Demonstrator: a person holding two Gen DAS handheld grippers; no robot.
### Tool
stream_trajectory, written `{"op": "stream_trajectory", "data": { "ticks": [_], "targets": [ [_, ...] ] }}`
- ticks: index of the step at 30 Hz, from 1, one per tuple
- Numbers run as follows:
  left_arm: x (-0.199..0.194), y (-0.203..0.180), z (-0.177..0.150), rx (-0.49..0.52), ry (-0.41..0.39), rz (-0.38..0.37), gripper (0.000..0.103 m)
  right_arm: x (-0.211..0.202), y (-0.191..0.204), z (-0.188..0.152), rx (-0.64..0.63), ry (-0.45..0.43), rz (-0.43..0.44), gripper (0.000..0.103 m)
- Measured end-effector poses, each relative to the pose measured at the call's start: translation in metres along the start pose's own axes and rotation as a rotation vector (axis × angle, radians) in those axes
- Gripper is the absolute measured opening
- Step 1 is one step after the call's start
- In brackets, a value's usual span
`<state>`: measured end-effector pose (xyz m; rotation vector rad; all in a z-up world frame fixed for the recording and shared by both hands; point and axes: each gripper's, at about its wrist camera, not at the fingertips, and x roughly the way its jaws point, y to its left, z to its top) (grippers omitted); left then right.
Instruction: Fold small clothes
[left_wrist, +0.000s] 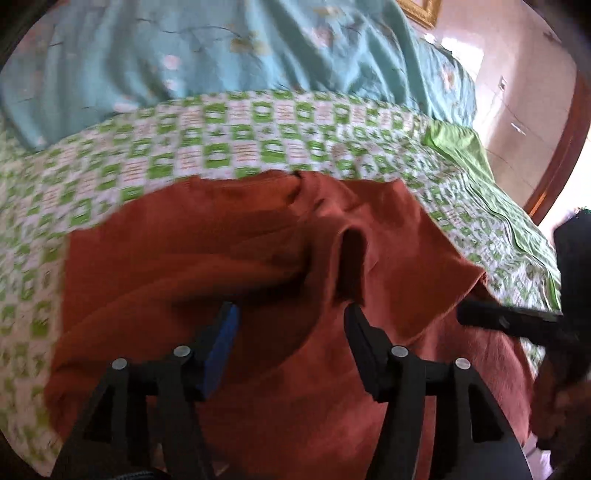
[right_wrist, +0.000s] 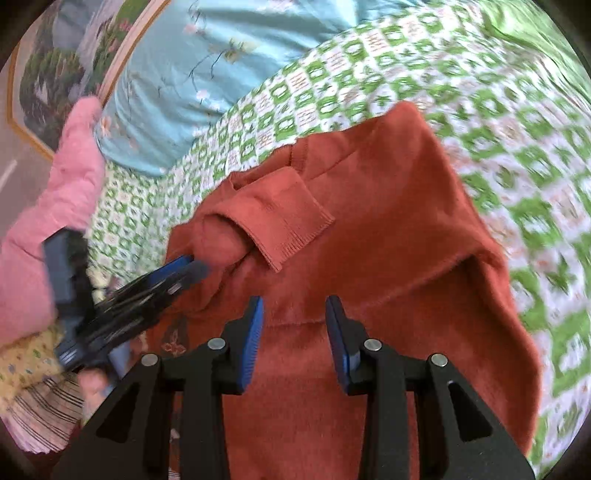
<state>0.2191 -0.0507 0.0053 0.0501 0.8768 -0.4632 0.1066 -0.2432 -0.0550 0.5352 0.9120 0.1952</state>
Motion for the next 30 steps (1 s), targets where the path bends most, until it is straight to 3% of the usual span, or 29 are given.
{"op": "stream_trajectory", "data": {
  "ticks": [2, 4, 7, 12, 14, 15, 19, 24, 26, 30],
  "targets": [
    [-0.019, 0.020, -0.014, -0.043, -0.018, 0.038, 0.065, 0.013, 0.008, 0.004, -0.019, 0.015, 0.005, 0.038],
    [-0.037, 0.045, -0.029, -0.091, -0.029, 0.119, 0.068, 0.025, 0.020, 0.008, -0.067, 0.021, -0.032, 0.050],
    [-0.060, 0.085, -0.053, -0.184, -0.037, 0.229, 0.070, 0.041, 0.038, 0.014, -0.165, 0.014, -0.087, 0.051],
    [-0.056, 0.136, -0.072, -0.276, 0.019, 0.315, 0.071, 0.076, 0.062, 0.026, -0.303, 0.014, -0.197, 0.050],
    [-0.044, 0.144, -0.073, -0.273, 0.045, 0.364, 0.071, 0.086, 0.066, 0.031, -0.343, -0.002, -0.251, 0.032],
    [-0.037, 0.147, -0.073, -0.274, 0.058, 0.384, 0.071, 0.087, 0.067, 0.033, -0.355, -0.004, -0.270, 0.006],
    [-0.022, 0.166, -0.073, -0.337, 0.080, 0.425, 0.067, 0.068, 0.063, 0.044, -0.359, -0.065, -0.307, 0.006],
    [-0.031, 0.175, -0.072, -0.409, 0.039, 0.430, 0.064, -0.006, 0.052, 0.062, -0.377, -0.225, -0.357, 0.006],
    [-0.036, 0.174, -0.076, -0.450, 0.025, 0.418, 0.064, -0.014, 0.043, 0.058, -0.407, -0.214, -0.395, 0.006],
    [-0.041, 0.171, -0.084, -0.497, 0.016, 0.438, 0.063, 0.009, 0.011, 0.036, -0.405, -0.090, -0.418, 0.006]
  ]
}}
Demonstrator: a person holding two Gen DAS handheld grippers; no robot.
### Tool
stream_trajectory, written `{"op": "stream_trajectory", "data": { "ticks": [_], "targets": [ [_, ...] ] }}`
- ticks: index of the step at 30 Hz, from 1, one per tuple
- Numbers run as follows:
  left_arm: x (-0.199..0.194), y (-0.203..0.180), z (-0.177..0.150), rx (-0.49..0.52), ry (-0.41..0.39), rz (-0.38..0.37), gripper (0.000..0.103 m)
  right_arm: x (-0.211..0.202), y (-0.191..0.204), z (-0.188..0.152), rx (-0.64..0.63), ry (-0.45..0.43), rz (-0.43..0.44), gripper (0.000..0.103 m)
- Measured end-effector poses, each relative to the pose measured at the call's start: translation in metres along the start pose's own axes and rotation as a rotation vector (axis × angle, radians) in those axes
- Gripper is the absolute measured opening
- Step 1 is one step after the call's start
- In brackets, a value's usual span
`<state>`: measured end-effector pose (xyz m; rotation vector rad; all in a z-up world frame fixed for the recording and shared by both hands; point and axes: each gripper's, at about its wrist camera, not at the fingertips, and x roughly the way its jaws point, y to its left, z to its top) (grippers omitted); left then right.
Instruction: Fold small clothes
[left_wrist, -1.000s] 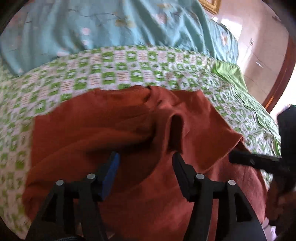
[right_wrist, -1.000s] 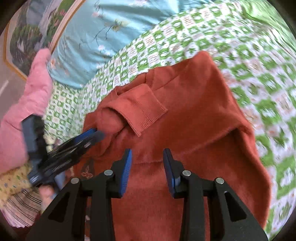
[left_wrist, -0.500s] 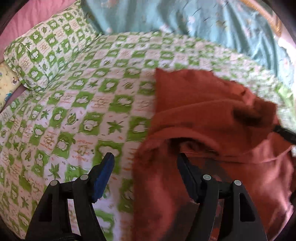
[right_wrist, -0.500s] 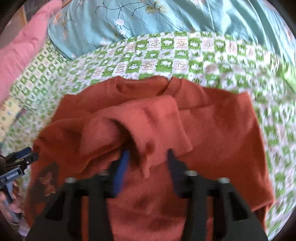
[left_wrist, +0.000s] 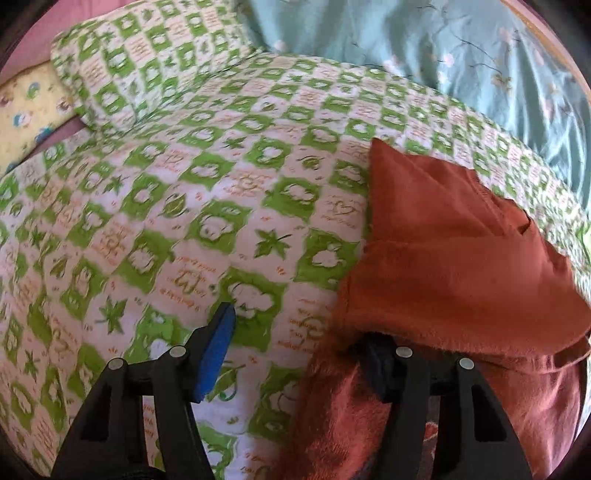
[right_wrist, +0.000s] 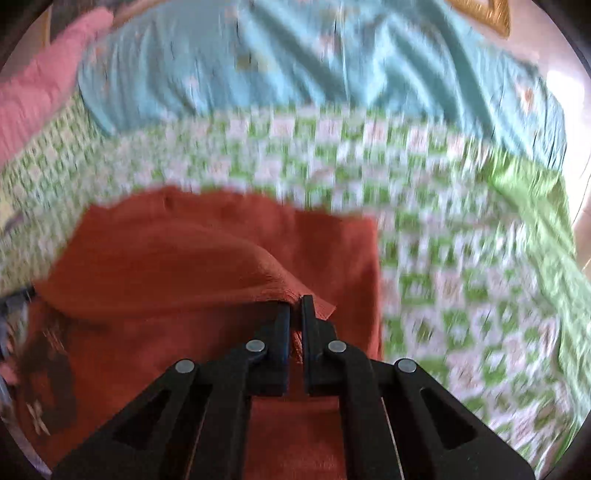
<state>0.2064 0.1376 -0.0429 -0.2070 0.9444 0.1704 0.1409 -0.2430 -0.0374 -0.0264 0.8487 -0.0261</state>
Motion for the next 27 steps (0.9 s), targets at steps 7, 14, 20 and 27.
{"op": "stream_trajectory", "data": {
  "ticks": [7, 14, 20, 27],
  "targets": [
    [-0.007, 0.009, -0.005, 0.017, 0.057, -0.071, 0.061, 0.009, 0.003, -0.031, -0.022, 0.071, 0.079, 0.007],
    [-0.054, 0.018, 0.011, 0.105, 0.047, -0.318, 0.073, -0.010, -0.006, -0.034, 0.049, 0.090, 0.209, 0.046],
    [-0.008, -0.013, 0.066, 0.120, 0.088, -0.300, 0.078, -0.027, -0.019, -0.031, 0.150, 0.031, 0.260, 0.049],
    [0.066, -0.047, 0.103, 0.148, 0.187, -0.272, 0.078, -0.018, -0.046, -0.017, 0.240, -0.001, 0.208, 0.049]
  ]
}}
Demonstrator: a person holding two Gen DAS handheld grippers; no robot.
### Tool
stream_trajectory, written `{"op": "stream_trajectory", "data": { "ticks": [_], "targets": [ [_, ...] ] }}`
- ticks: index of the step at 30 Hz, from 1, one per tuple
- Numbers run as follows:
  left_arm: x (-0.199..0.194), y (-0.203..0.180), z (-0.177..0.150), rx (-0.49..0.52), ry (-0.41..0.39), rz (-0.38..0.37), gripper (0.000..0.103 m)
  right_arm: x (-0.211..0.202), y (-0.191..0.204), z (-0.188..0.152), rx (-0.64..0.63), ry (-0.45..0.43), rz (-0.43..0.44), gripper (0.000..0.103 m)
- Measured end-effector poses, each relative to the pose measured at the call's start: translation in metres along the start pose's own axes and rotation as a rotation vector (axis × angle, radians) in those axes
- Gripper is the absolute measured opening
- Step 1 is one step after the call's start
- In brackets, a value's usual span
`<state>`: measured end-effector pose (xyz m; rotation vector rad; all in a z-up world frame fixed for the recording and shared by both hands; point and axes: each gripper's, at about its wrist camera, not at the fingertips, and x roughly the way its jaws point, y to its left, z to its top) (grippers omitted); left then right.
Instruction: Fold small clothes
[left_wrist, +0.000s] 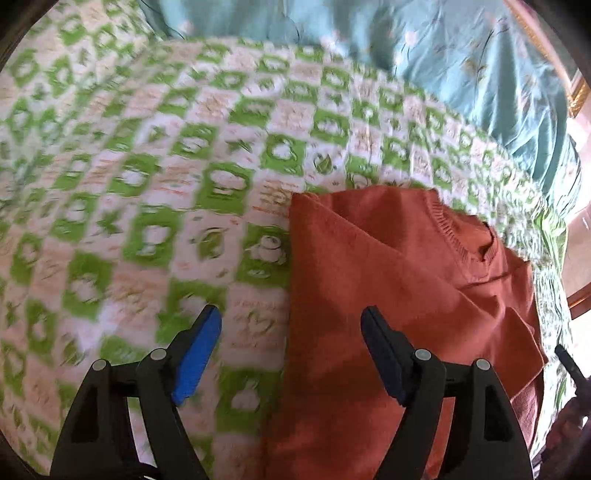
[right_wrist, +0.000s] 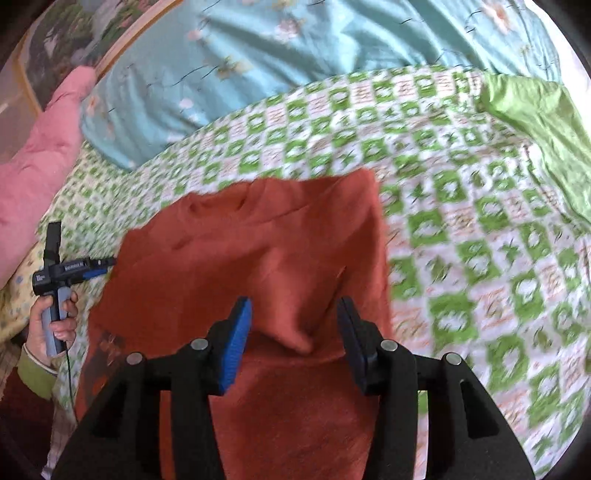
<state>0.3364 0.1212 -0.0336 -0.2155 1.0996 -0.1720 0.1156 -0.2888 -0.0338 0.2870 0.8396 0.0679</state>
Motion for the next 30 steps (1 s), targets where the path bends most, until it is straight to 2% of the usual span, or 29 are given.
{"op": "stream_trajectory", "data": {
  "ticks": [3, 5, 6, 7, 9, 11, 12, 13, 16, 18, 20, 23, 24, 26, 28, 30],
  "targets": [
    [0.017, -0.008, 0.004, 0.031, 0.017, 0.012, 0.077, 0.018, -0.005, 0.013, -0.019, 0.016, -0.016, 0.049],
    [0.023, -0.015, 0.003, 0.075, 0.004, 0.046, 0.051, 0.035, -0.002, 0.019, -0.057, 0.041, -0.035, 0.049],
    [0.024, -0.018, 0.003, 0.099, 0.001, 0.039, 0.023, 0.046, 0.000, 0.021, -0.087, 0.053, -0.064, 0.049],
    [0.023, -0.022, 0.001, 0.112, -0.001, 0.019, 0.013, 0.053, 0.001, 0.021, -0.106, 0.066, -0.097, 0.050],
    [0.020, -0.030, -0.003, 0.151, -0.028, 0.046, 0.009, 0.074, 0.001, 0.018, -0.130, 0.129, -0.158, 0.050],
    [0.015, -0.036, -0.006, 0.182, -0.071, 0.076, 0.008, 0.086, 0.002, 0.014, -0.142, 0.162, -0.136, 0.045],
    [0.011, -0.035, -0.006, 0.175, -0.087, 0.076, 0.008, 0.085, 0.007, 0.013, -0.172, 0.157, -0.140, 0.006],
    [0.005, -0.031, -0.004, 0.155, -0.107, 0.072, 0.008, 0.083, 0.008, 0.014, -0.171, 0.163, -0.126, 0.005],
    [-0.005, -0.016, 0.003, 0.088, -0.148, 0.019, 0.008, 0.058, 0.007, 0.027, -0.132, 0.090, -0.097, 0.004],
    [0.005, -0.017, 0.005, 0.093, -0.130, 0.047, 0.008, 0.047, 0.004, 0.035, -0.115, 0.041, -0.113, 0.004],
    [0.019, -0.017, 0.003, 0.104, -0.097, 0.083, 0.008, 0.058, 0.001, 0.036, -0.117, 0.077, -0.134, 0.004],
    [0.021, -0.014, 0.003, 0.089, -0.107, 0.073, 0.010, 0.082, 0.000, 0.027, -0.144, 0.150, -0.189, 0.004],
    [0.019, -0.013, 0.003, 0.086, -0.102, 0.072, 0.013, 0.085, -0.001, 0.024, -0.142, 0.157, -0.202, 0.005],
    [0.010, -0.010, 0.002, 0.081, -0.098, 0.086, 0.017, 0.081, -0.005, 0.025, -0.107, 0.143, -0.218, 0.012],
    [-0.006, -0.005, -0.003, 0.074, -0.104, 0.103, 0.022, 0.063, -0.008, 0.028, -0.064, 0.107, -0.223, 0.013],
    [-0.024, -0.003, -0.014, 0.065, -0.118, 0.102, 0.021, 0.045, -0.004, 0.028, -0.051, 0.070, -0.190, 0.013]
  ]
}}
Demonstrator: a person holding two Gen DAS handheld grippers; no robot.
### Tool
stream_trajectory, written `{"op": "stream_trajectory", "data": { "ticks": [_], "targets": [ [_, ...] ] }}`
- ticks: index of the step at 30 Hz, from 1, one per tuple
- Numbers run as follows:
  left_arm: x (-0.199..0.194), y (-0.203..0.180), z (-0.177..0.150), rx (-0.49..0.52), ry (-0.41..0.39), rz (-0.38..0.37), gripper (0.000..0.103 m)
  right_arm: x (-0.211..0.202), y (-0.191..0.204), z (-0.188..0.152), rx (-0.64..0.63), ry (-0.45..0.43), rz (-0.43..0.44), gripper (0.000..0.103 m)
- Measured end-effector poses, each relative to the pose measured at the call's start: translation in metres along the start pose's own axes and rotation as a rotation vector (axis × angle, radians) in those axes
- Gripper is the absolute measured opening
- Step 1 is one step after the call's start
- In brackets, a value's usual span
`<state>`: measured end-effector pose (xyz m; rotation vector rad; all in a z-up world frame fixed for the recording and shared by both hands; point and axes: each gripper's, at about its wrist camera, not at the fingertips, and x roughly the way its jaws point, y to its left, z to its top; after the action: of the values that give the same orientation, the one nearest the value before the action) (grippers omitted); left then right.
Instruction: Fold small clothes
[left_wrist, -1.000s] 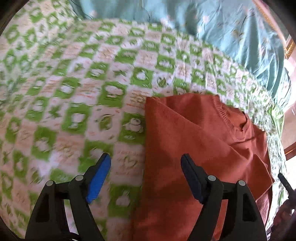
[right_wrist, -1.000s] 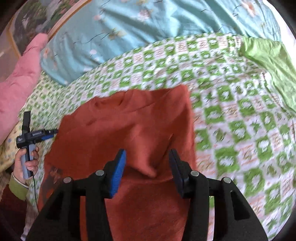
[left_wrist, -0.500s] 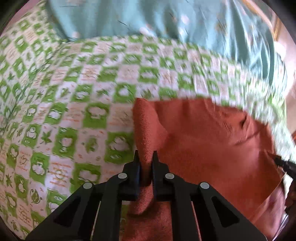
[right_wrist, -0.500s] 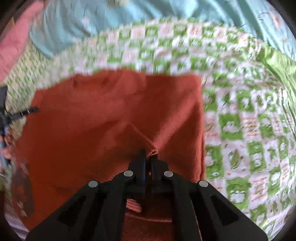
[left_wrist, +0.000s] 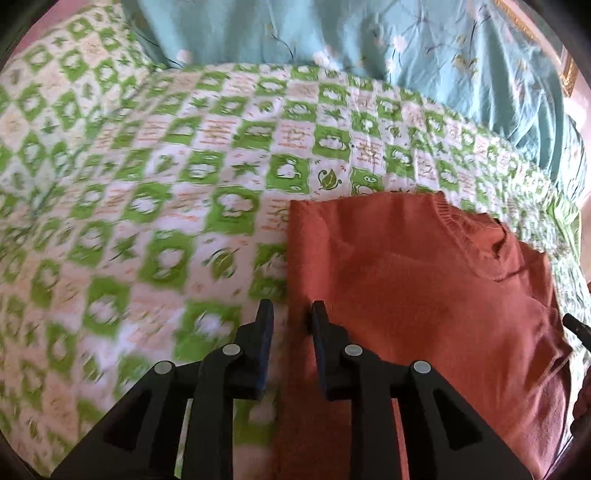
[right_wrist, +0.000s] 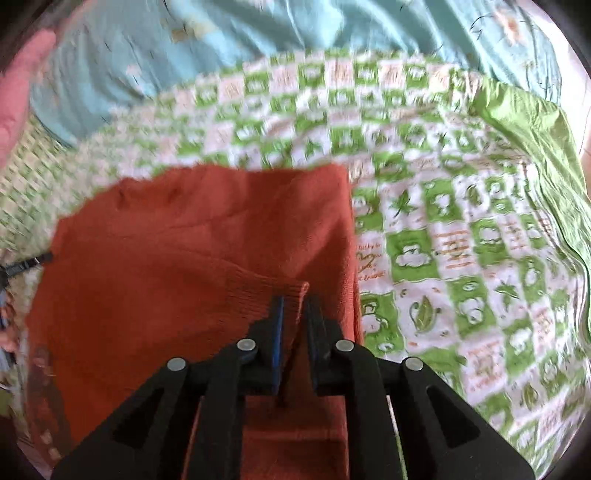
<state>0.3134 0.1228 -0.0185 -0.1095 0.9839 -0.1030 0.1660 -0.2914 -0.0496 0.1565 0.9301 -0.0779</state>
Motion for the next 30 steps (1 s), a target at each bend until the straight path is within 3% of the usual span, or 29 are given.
{"op": "stream_trajectory", "data": {
  "ticks": [3, 7, 11, 17, 23, 30],
  "targets": [
    [-0.031, 0.002, -0.025, -0.018, -0.009, -0.020, 0.021, -0.030, 0.006, -0.011, 0.002, -0.029, 0.071, 0.015],
    [-0.073, 0.001, -0.075, -0.030, -0.016, -0.065, 0.029, -0.054, 0.016, -0.033, -0.007, -0.038, 0.156, 0.036],
    [-0.098, -0.003, -0.117, -0.057, -0.018, -0.087, 0.030, -0.073, 0.025, -0.066, -0.045, -0.027, 0.180, 0.036],
    [-0.122, 0.000, -0.176, -0.084, 0.007, -0.061, 0.034, -0.095, 0.021, -0.103, -0.053, -0.024, 0.182, 0.036],
    [-0.145, 0.009, -0.223, -0.091, 0.025, -0.064, 0.052, -0.117, 0.011, -0.138, -0.033, -0.014, 0.183, 0.036],
    [-0.166, 0.020, -0.269, -0.100, 0.061, -0.068, 0.052, -0.143, -0.007, -0.178, -0.014, -0.004, 0.213, 0.041]
  ]
}}
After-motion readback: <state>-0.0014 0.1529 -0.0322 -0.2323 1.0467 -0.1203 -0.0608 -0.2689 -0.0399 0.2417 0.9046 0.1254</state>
